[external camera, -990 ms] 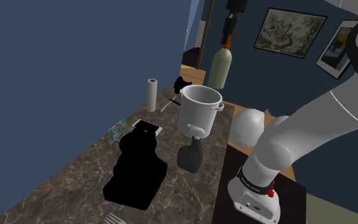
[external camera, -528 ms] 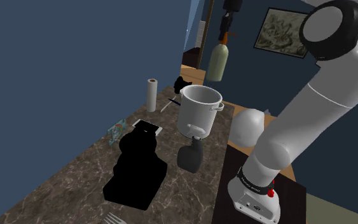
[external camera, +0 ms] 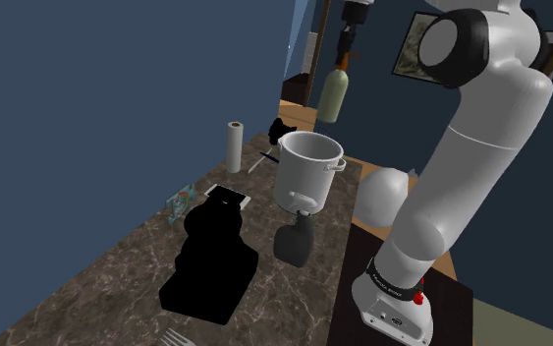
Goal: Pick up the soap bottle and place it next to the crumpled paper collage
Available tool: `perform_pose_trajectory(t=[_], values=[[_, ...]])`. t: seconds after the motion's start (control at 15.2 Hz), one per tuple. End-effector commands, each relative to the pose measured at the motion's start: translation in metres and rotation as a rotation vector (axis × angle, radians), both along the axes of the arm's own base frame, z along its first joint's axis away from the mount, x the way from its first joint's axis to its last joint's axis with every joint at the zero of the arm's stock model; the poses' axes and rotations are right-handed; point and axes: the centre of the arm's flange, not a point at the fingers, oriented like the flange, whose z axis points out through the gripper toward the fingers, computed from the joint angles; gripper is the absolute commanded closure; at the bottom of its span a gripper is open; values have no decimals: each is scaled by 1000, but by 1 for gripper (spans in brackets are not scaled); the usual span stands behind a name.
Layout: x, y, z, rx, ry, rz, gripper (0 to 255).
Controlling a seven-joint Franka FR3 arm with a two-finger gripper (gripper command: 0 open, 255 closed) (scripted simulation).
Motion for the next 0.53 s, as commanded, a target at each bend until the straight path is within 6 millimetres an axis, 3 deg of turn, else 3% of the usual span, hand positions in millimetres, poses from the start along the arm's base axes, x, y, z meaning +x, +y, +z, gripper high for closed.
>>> perform_pose_trajectory(t=[0.0,0.46], values=[[0,-1,-11,-1,-1,0,255],[0,-1,-47,-1,-1,0,255]])
